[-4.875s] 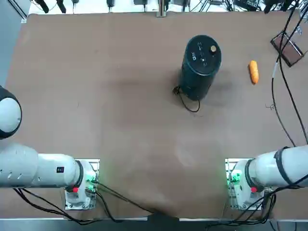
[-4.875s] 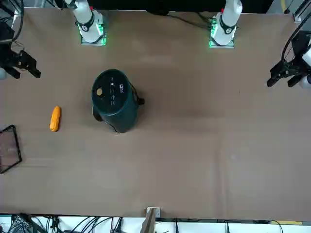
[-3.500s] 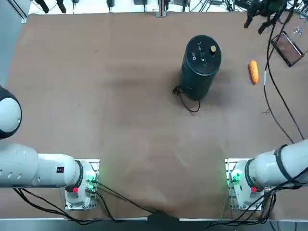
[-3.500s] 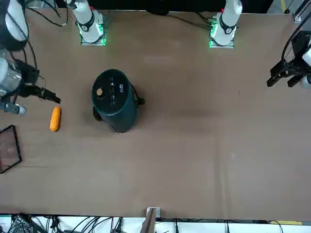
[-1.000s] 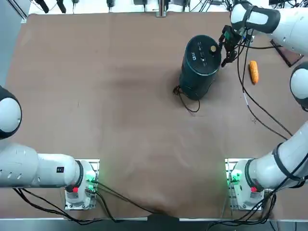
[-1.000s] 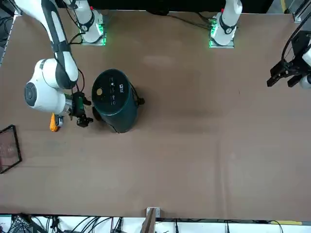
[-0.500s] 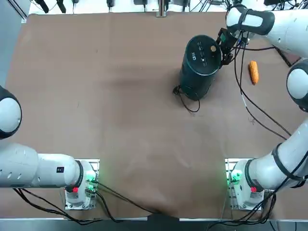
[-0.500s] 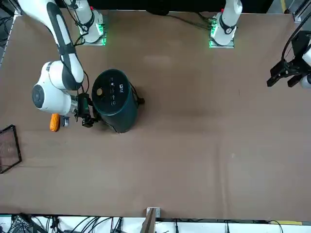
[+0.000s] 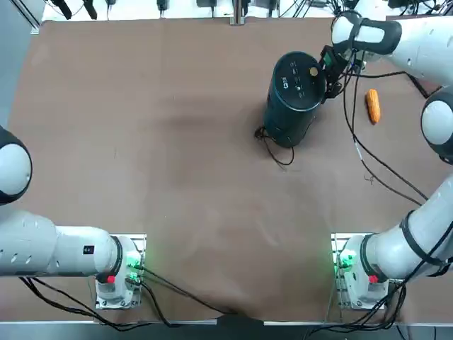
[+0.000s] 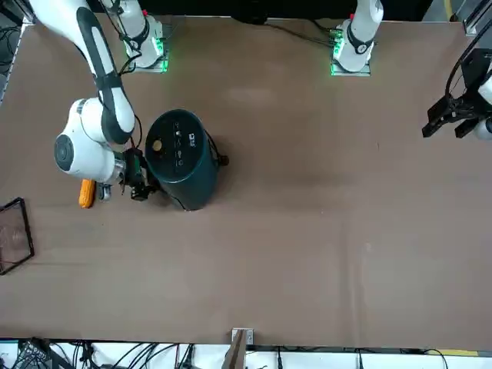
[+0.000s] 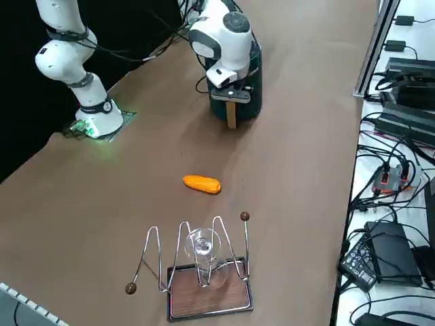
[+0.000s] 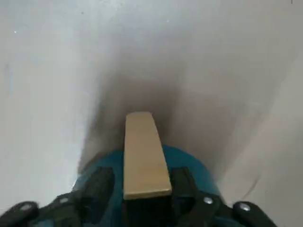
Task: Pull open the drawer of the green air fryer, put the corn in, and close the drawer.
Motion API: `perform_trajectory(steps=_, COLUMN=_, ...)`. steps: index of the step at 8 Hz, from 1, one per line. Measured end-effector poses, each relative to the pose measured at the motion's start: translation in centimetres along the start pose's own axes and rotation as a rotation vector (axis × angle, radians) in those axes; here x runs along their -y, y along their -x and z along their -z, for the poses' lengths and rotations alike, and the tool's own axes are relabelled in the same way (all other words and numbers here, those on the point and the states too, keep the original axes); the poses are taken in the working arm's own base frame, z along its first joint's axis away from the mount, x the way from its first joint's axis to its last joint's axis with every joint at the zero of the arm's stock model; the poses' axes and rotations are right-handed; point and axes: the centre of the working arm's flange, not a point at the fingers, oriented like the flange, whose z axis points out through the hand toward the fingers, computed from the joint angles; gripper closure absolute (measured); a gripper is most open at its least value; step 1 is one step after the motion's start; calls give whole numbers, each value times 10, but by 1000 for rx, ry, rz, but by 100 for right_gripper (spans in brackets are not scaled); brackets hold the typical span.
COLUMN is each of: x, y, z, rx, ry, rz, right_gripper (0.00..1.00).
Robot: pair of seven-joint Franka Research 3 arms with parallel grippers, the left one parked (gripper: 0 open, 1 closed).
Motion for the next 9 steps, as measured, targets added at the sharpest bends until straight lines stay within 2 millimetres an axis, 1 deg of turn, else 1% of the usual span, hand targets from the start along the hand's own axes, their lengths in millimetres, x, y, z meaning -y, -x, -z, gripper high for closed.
perform_trajectory(steps=1, x=-1, y=-2, z=1, rx=1, ry=3, rz=-2, right_gripper=51)
perform_trajectory(steps=6, x=-2, y=-4, z=1, rx=4, ry=1, rz=-9, right_gripper=51)
perform_trajectory(steps=7, x=-2, y=-8, z=2, rx=5, ry=-1, rz=-16, right_gripper=51)
perform_trajectory(steps=9, x=-4, y=-26, z=7, rx=7, ry=-9, rz=-38, right_gripper=51)
